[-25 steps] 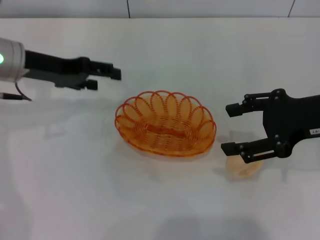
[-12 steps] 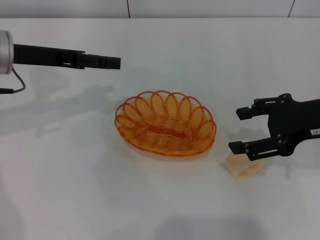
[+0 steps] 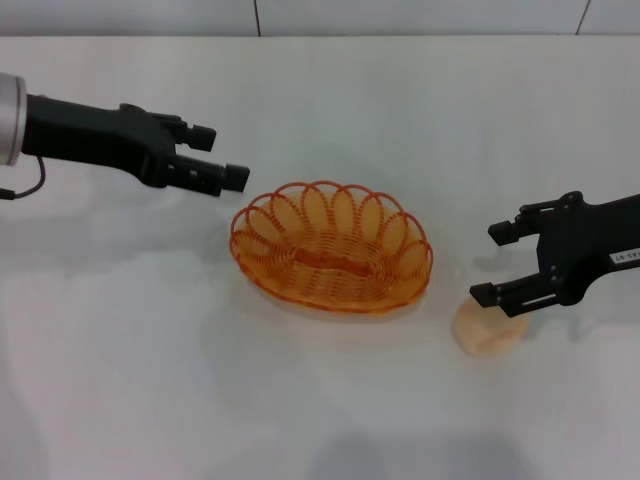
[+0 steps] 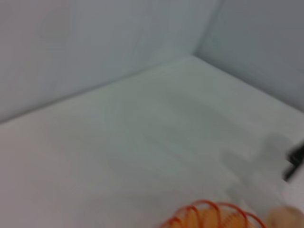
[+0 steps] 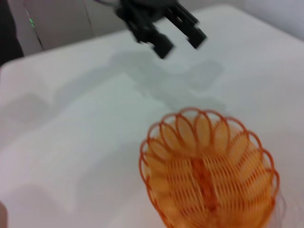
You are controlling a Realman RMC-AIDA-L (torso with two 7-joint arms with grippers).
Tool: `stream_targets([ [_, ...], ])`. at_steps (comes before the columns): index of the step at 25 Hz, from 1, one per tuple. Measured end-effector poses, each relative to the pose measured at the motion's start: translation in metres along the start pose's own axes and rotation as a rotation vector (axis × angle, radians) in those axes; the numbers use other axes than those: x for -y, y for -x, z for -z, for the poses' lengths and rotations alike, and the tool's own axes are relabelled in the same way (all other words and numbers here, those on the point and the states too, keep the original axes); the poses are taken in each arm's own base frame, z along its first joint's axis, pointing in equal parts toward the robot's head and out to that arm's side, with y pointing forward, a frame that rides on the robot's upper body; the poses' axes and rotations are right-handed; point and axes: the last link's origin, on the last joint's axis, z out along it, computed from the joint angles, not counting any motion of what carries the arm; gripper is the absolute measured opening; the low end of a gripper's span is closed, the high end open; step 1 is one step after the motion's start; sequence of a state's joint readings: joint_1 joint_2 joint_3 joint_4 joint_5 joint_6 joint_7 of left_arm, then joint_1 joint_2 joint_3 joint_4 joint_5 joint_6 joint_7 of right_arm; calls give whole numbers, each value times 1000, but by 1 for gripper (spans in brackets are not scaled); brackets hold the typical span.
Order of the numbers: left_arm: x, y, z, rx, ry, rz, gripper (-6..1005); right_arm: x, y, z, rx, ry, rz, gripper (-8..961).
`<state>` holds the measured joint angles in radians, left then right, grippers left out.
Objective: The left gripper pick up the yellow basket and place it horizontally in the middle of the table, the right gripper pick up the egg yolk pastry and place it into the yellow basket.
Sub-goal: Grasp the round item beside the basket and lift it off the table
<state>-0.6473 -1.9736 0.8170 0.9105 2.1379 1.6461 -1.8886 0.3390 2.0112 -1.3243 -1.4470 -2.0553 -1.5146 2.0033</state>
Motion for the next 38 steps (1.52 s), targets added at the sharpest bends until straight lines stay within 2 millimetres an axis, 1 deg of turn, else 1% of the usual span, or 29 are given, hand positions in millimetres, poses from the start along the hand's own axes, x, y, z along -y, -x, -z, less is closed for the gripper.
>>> stream_targets([
  [6,-8,2,-6,31,45,-107,892,3,-3,-10,-72,-32,8,798],
  [18,-10,-5,-8,17,53,-135,893,-4,-13,-19,-108,-24,-5,798],
  [25,-12,-6,-11,14,60,-132,892,0,-24,-25,-146,-46,-22,798],
  [30,-13,-6,-12,12,64,-126,893,0,-26,-27,-151,-46,-26,797],
  [36,-13,-5,-13,11,64,-124,893,-1,-28,-28,-163,-44,-23,769],
  [38,-13,-5,-12,11,64,-122,892,-1,-29,-29,-168,-44,-23,677],
])
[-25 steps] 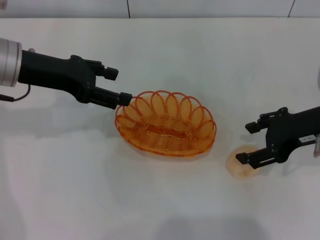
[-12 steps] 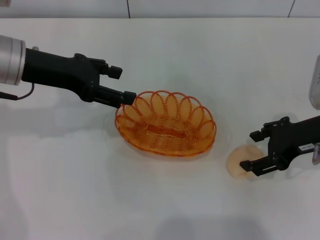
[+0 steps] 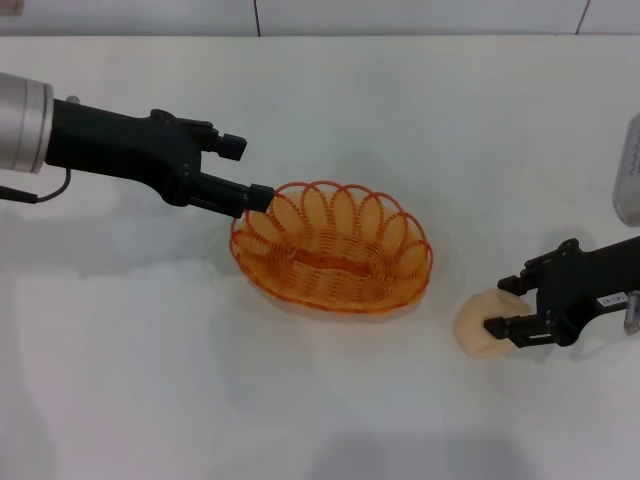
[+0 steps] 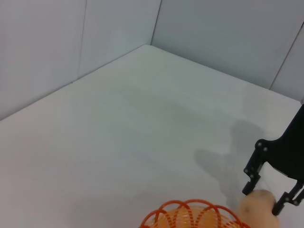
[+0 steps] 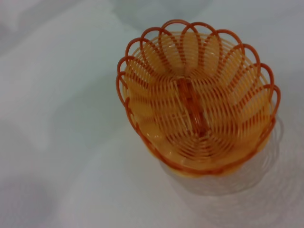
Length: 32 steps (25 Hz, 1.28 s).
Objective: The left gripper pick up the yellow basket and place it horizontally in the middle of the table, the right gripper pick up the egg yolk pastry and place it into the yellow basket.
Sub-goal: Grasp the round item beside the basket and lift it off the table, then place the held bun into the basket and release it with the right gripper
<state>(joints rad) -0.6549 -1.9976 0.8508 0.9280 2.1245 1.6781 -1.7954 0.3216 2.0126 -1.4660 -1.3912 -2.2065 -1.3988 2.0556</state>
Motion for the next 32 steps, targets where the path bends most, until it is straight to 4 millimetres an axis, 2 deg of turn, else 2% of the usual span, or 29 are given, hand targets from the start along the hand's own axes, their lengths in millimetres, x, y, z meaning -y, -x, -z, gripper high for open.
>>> stream_targets([
  [3,0,1,0,1,-1,3,892,0,-1,0,-1,1,-2,538],
  [11,0,3,1,-2,-2,9,893,-2,1,1,5,10,-6,343],
  [17,0,3,1,-4,-5,12,891,-6,10,5,32,22,3,253],
  [25,2,6,6,-2,-16,10,888,-11,38,25,88,-16,52,187],
  [32,2,11,9,-1,-26,16,888,-14,70,36,129,-43,110,134],
])
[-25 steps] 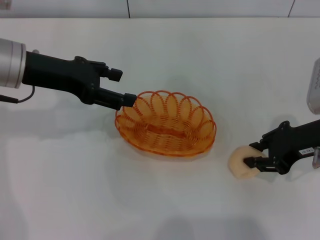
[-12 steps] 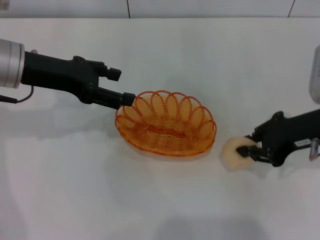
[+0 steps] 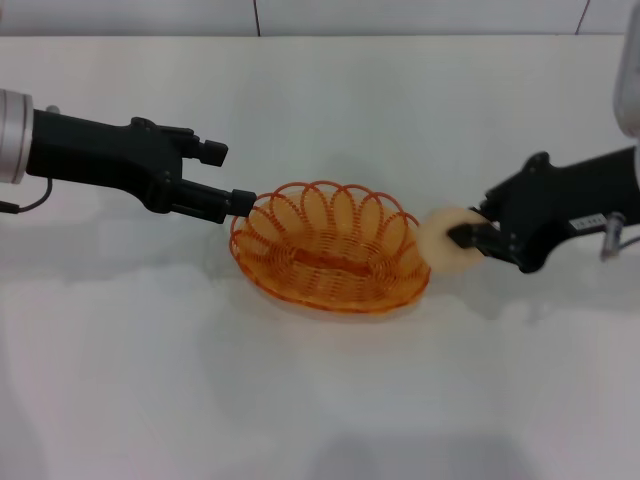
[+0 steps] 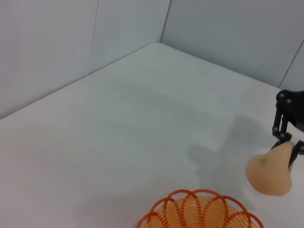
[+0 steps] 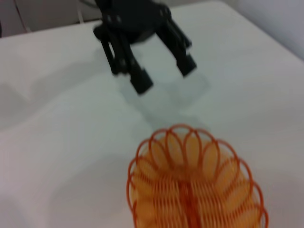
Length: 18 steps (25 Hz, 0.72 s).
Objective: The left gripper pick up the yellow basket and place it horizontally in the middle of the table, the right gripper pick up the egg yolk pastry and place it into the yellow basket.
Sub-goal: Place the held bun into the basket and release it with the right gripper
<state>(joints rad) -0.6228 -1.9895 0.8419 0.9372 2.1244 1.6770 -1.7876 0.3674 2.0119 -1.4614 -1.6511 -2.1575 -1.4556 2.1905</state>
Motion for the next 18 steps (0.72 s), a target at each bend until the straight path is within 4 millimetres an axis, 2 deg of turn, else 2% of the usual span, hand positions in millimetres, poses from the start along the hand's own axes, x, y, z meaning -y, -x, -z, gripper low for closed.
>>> stream_targets([
  [4,0,-1,2,-3,-6,-8,888,0,14,-6,23,-3,34,112],
  [9,-1,-5,4,-22,-8,-22,888,-1,29,-27,41,4,70,87],
  [18,-2,-7,4,-27,-1,-26,888,-3,41,-60,52,4,103,50],
])
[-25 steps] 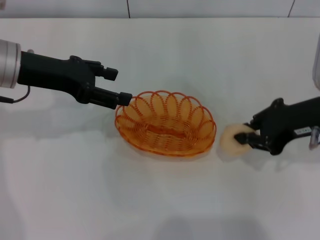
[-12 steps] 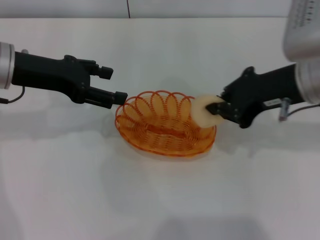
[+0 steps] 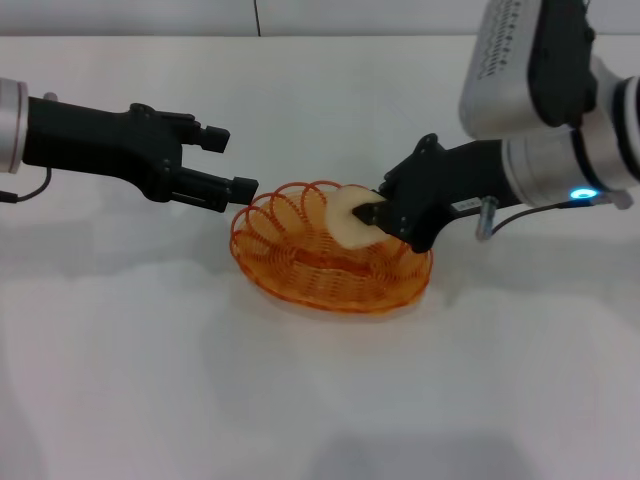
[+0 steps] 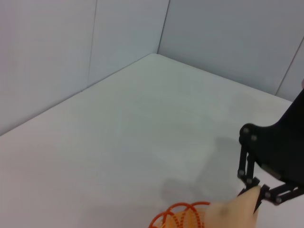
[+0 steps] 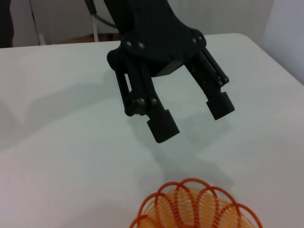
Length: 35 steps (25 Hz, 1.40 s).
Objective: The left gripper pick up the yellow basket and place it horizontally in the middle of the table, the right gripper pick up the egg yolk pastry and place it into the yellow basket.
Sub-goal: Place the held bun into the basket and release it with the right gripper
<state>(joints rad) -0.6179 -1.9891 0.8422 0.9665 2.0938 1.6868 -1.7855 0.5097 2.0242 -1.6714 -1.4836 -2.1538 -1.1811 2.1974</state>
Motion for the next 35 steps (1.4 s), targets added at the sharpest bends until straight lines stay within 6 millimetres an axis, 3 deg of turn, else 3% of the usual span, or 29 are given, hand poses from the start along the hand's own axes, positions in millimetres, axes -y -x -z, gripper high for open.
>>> stream_targets([
  [8,0,1,0,0,0,2,888,1,0,-11,2,38,-32,45],
  [20,0,5,3,-11,-7,15,888,-2,-2,-5,17,33,-36,343],
  [22,-1,7,4,-14,-8,15,888,0,-9,8,37,-2,-57,392],
  [27,-1,12,7,-19,-17,14,888,-1,-24,24,51,-38,-89,630],
  [32,-3,18,12,-26,-17,-3,888,-7,-41,43,111,-8,-121,736],
  [35,-5,21,14,-28,-6,-17,888,-12,-50,51,139,24,-120,734],
])
